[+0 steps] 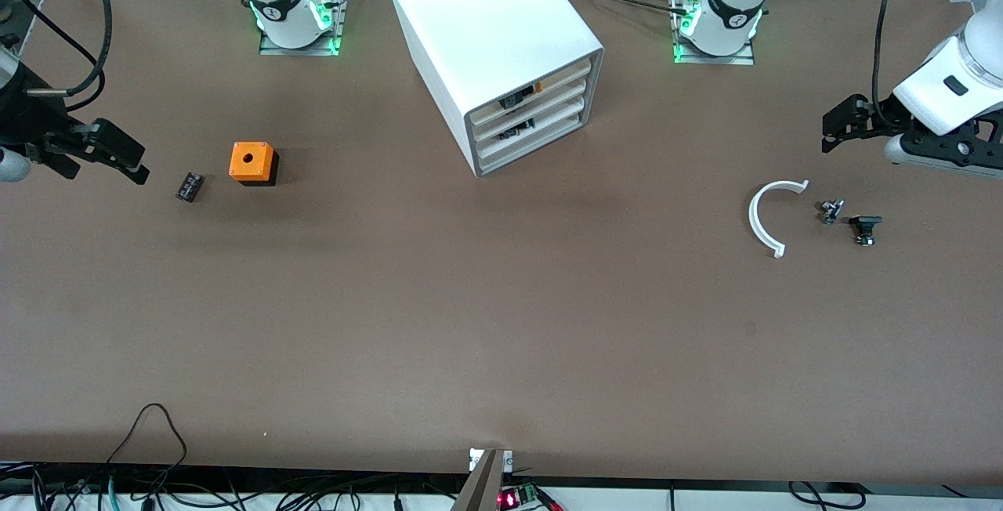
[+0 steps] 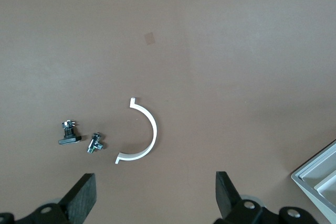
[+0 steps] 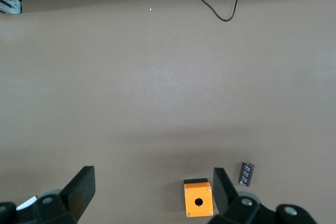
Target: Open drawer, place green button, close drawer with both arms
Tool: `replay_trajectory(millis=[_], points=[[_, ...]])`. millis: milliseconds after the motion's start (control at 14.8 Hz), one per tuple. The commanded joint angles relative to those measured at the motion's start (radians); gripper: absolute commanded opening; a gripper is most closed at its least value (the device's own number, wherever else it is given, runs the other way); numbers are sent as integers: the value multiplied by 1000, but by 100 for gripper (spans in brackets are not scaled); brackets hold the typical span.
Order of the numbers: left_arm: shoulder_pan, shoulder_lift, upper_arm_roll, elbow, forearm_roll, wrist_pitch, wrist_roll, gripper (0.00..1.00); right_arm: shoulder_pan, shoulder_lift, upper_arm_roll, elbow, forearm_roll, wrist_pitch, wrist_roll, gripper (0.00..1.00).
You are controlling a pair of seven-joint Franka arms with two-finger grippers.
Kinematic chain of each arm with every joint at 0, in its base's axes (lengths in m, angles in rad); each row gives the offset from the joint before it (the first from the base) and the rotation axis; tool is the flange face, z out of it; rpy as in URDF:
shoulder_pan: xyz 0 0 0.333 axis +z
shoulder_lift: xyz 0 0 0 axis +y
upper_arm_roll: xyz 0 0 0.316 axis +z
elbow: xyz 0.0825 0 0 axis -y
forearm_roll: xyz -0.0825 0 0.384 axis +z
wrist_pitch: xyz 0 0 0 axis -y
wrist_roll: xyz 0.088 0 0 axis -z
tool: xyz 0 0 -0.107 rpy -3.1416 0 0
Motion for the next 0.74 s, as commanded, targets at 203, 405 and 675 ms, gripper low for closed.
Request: replay_trajectory(millis=[203, 405, 675], points=[[-8, -9, 4, 1, -6, -27, -13, 100, -6, 11, 1, 28, 17, -14, -9, 99], [-8, -11, 4, 1, -6, -34, -13, 100, -6, 11, 1, 28, 17, -14, -9, 99], [-12, -6, 3, 16, -6, -43, -19, 100, -6, 11, 1, 28, 17, -14, -9, 99]])
